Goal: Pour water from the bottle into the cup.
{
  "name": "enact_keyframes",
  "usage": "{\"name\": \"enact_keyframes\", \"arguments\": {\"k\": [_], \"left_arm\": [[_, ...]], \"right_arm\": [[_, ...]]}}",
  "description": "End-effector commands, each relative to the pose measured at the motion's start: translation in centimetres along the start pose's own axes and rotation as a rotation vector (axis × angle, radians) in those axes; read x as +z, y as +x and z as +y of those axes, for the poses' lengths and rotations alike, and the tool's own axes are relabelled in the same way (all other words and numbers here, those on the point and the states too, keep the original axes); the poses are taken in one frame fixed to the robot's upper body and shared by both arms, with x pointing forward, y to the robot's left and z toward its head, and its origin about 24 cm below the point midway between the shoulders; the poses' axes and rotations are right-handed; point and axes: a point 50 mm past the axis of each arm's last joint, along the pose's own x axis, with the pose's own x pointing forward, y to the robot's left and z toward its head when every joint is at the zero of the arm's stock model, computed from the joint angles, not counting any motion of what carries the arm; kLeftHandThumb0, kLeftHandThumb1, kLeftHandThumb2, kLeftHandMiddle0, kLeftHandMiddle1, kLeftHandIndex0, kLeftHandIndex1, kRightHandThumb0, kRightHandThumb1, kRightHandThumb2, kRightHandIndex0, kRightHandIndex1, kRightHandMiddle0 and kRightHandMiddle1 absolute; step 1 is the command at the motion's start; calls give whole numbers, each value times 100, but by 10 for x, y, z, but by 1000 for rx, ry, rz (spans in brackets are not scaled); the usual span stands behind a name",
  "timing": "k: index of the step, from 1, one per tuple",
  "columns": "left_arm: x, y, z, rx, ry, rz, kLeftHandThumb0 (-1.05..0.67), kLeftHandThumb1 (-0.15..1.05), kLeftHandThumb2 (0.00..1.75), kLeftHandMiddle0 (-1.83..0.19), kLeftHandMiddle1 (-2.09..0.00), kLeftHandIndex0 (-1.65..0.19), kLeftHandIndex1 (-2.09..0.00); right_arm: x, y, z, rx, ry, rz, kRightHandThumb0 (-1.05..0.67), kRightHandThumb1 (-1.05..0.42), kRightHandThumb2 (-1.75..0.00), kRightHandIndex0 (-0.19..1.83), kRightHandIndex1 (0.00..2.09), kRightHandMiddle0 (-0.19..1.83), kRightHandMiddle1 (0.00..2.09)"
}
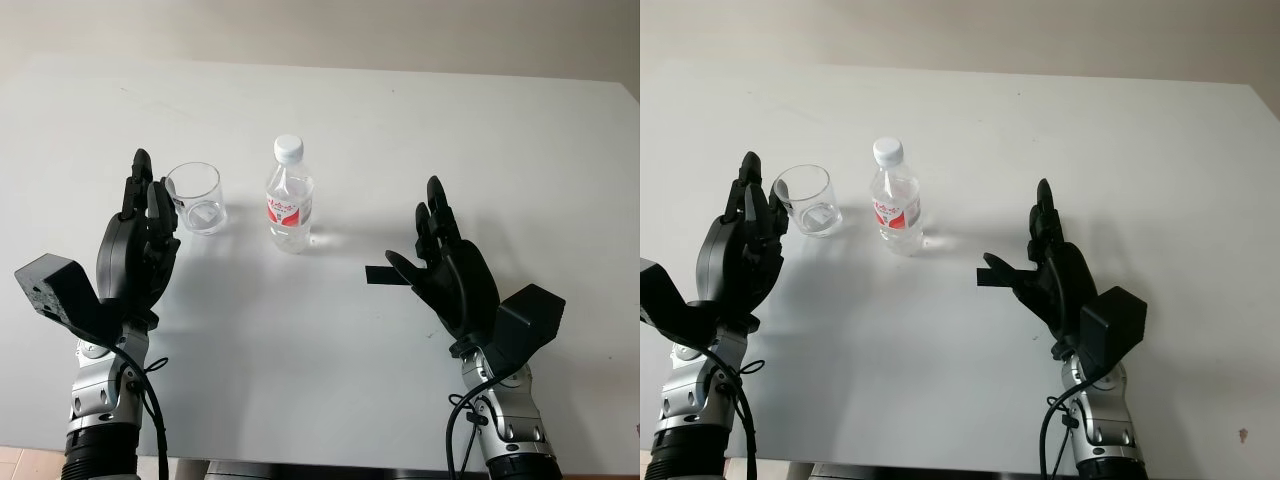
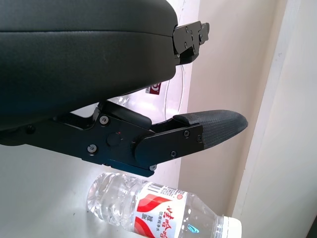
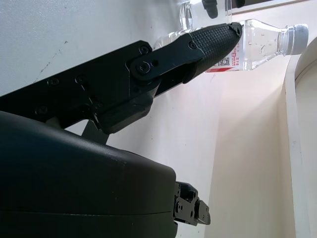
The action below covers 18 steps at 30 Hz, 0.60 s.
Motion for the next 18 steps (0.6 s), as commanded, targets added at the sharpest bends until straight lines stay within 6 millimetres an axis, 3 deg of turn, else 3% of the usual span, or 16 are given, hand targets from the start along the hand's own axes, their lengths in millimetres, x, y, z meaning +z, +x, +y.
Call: {"name": "enact_keyframes", "arguments": {"k": [1,12,18], "left_arm": [[4,1,1,-4,13,-16,-73,105,62,19,0,19,0],[2,4,-3,-7,3,-8,-73,105,62,19,0,19,0],[3,6,-3,-9,10,-24,-73,105,65,19,0,19,0]], "right_arm": [[-3,-3,1,1,4,14,-91,-95,-5,-19,0,-19,0],[-4,0,-3,25,-7,27,-91,-95,-5,-19,0,-19,0],[18,36,11,160,-125,-36,-98,-93,-5,-19,0,-19,0]]}}
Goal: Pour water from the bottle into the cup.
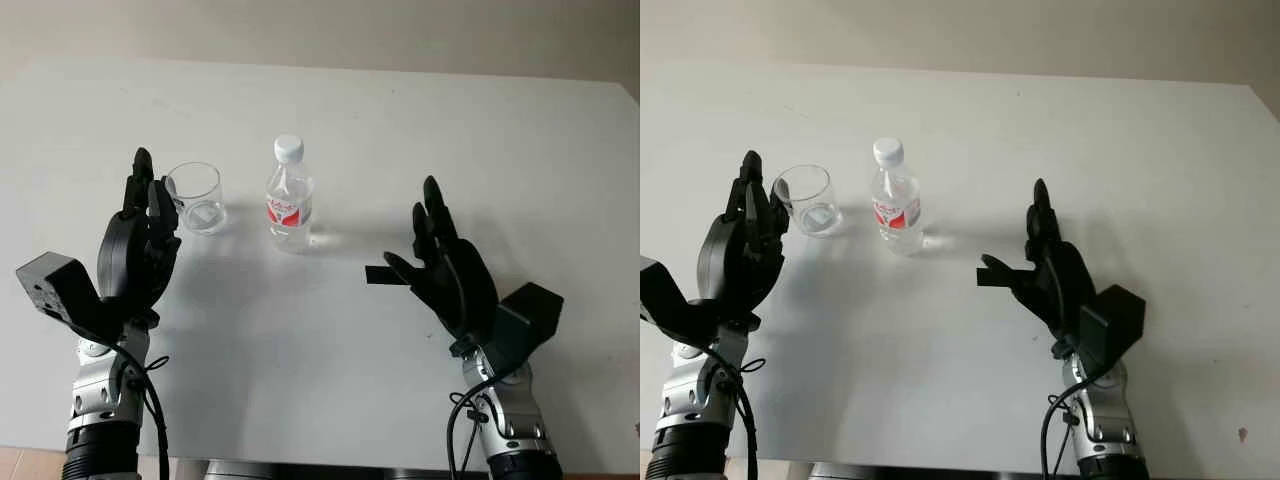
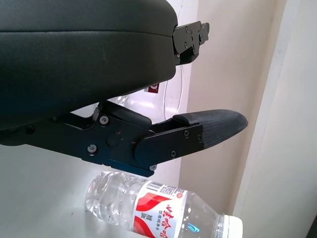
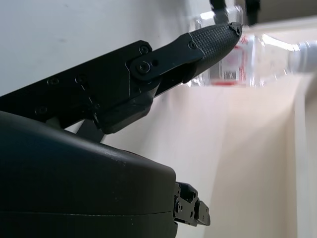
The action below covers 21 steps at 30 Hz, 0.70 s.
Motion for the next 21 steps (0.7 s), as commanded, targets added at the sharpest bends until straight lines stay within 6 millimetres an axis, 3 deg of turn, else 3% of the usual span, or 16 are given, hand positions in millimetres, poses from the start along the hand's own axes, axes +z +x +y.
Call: {"name": "enact_keyframes", "arguments": {"k": [1,9,15,21], "left_arm": [[3,3,-2,-7,-4,-24,-73,105,65,19,0,19,0],[8,5,1,-8,-16,-52,-73,105,63,19,0,19,0],[10,5,2,-5,-8,-57,-72,105,64,19,0,19,0],[10,5,3,-1,-4,-60,-72,105,64,19,0,19,0]], "right_arm": [[14,19,3,44,-56,-53,-99,-93,-5,-19,0,-19,0],[43,76,29,156,-125,-112,-101,-89,-4,-19,0,-19,0],[47,94,43,210,-114,-106,-102,-90,-5,-19,0,-19,0],[42,99,53,255,-102,-88,-103,-90,-6,-19,0,-19,0]]}}
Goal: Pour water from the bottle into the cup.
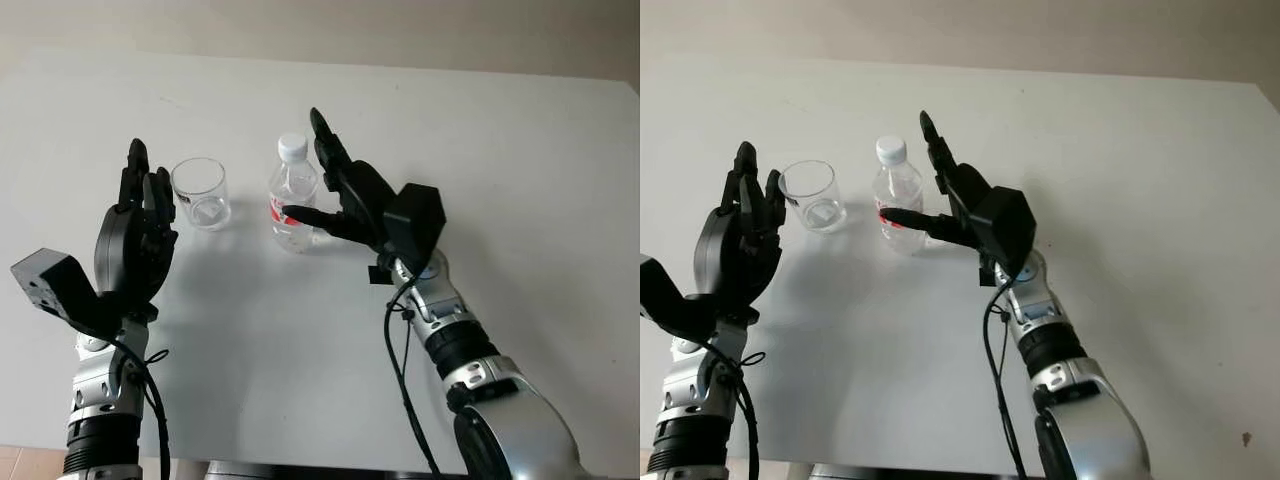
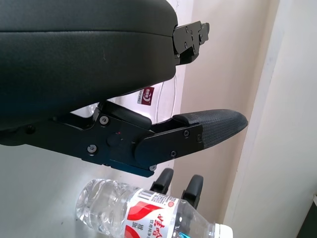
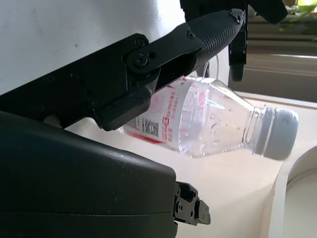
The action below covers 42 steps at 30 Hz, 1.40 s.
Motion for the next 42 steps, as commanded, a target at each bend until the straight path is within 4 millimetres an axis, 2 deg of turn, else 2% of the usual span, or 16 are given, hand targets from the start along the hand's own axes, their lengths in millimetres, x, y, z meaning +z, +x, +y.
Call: {"name": "enact_keyframes", "arguments": {"k": [1,8,13,20,22,24,25,26,27,29,32,35,39,41,42], "left_arm": [[4,1,1,0,12,-19,-72,105,64,19,0,19,0],[5,1,2,12,21,-18,-71,105,64,19,0,19,0],[3,1,2,24,9,-16,-72,105,63,19,0,19,0],[4,2,2,18,17,-25,-72,105,64,19,0,19,0],[4,1,3,22,17,-24,-72,105,63,19,0,19,0],[4,1,3,24,16,-24,-72,105,63,19,0,19,0],[4,1,3,23,16,-25,-71,105,63,19,0,19,0],[4,1,3,21,18,-25,-71,105,63,19,0,19,0],[3,1,3,18,22,-26,-71,105,63,19,0,19,0],[4,1,3,15,28,-28,-72,105,63,19,0,19,0],[4,2,2,13,25,-30,-72,105,63,19,0,19,0],[5,3,2,10,26,-32,-72,105,62,19,0,19,0],[5,3,1,14,22,-33,-71,105,62,19,0,19,0],[5,3,0,17,22,-34,-71,105,62,19,0,19,0],[4,3,0,16,22,-34,-71,105,62,19,0,19,0]], "right_arm": [[3,5,3,22,-8,-13,-104,-91,-6,-19,0,-19,0],[-2,6,15,57,-24,-2,-105,-91,-6,-19,0,-19,0],[-12,7,27,67,135,23,-93,-88,-5,-19,0,-19,0],[-15,12,35,51,193,53,-88,-86,-5,-19,0,-19,0],[-15,14,36,32,238,57,-83,-86,-5,-13,3,-10,5],[-15,15,36,20,290,63,-76,-83,-5,6,21,8,21],[-15,16,37,15,298,64,-74,-82,-5,6,50,8,43],[-15,16,37,12,306,65,-71,-82,-5,-4,111,-4,103],[-15,17,37,10,307,66,-69,-82,-5,-7,140,-10,135],[-14,18,35,6,299,71,-67,-82,-5,7,182,2,181],[-13,18,32,6,236,77,-61,-84,-6,25,206,23,206],[-13,17,29,18,178,81,-58,-86,-6,38,209,34,209],[-11,17,27,66,115,80,-55,-89,-6,79,209,57,209],[-9,17,26,108,73,80,-53,-90,-6,91,209,65,209],[-9,17,26,128,47,81,-53,-93,-6,98,209,78,209]]}}
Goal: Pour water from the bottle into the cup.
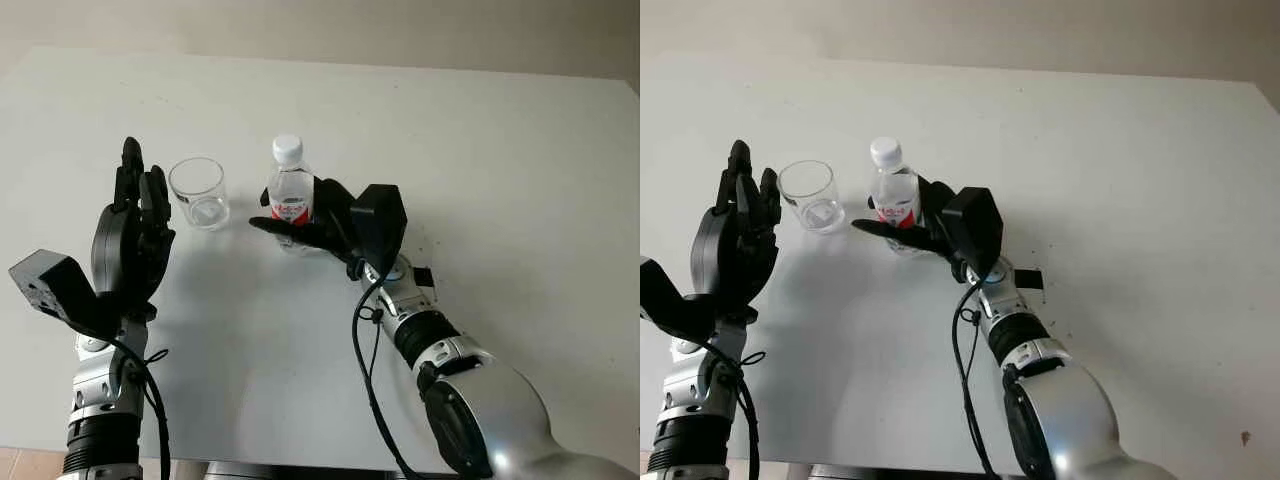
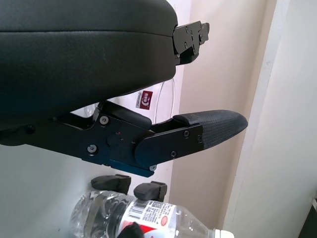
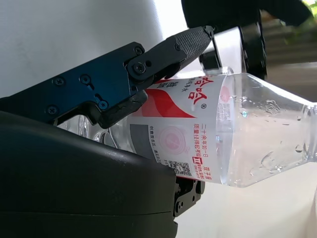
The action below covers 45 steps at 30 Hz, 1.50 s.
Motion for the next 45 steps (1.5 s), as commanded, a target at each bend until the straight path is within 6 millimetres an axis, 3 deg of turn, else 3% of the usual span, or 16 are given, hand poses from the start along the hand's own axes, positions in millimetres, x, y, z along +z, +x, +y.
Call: {"name": "enact_keyframes", "arguments": {"k": [1,7,11,18,28,31,35,39,40,42,45], "left_arm": [[4,3,-1,-5,8,-22,-71,105,63,19,0,19,0],[3,3,-1,-5,10,-21,-71,105,63,19,0,19,0],[4,4,0,-7,33,-23,-71,105,63,19,0,19,0],[5,4,4,1,29,-34,-72,105,67,19,0,19,0],[6,1,5,13,26,-37,-71,105,71,19,0,19,0],[5,-1,5,18,22,-34,-71,105,70,19,0,19,0],[4,-2,5,21,22,-28,-72,105,69,19,0,19,0],[3,-3,5,29,8,-24,-72,105,70,19,0,19,0],[2,-3,5,31,5,-23,-72,105,70,19,0,19,0],[2,-3,5,33,2,-22,-73,105,71,19,0,19,0],[1,-3,5,40,-2,-20,-74,105,71,19,0,19,0]], "right_arm": [[7,3,1,43,-57,-13,-53,-94,-6,100,209,87,209],[11,5,-2,67,-101,-2,-47,-97,-6,100,209,100,209],[22,9,-8,-9,-189,-15,-41,-102,-7,100,209,101,209],[62,27,-26,-157,-342,-31,-20,-105,-16,102,209,99,209],[109,45,-39,-319,-734,44,-16,-104,-18,117,209,107,209],[119,48,-39,-344,-850,55,-16,-104,-14,113,209,99,209],[127,52,-34,-371,-1059,65,-19,-103,-23,103,209,85,209],[133,57,-26,-361,-1253,90,-27,-102,-11,66,209,23,207],[135,59,-23,-337,-1315,110,-29,-102,-9,61,209,13,201],[137,61,-20,-310,-1390,137,-34,-101,-6,56,209,10,165],[140,63,-15,-291,-1472,163,-36,-101,-6,52,209,7,147]]}}
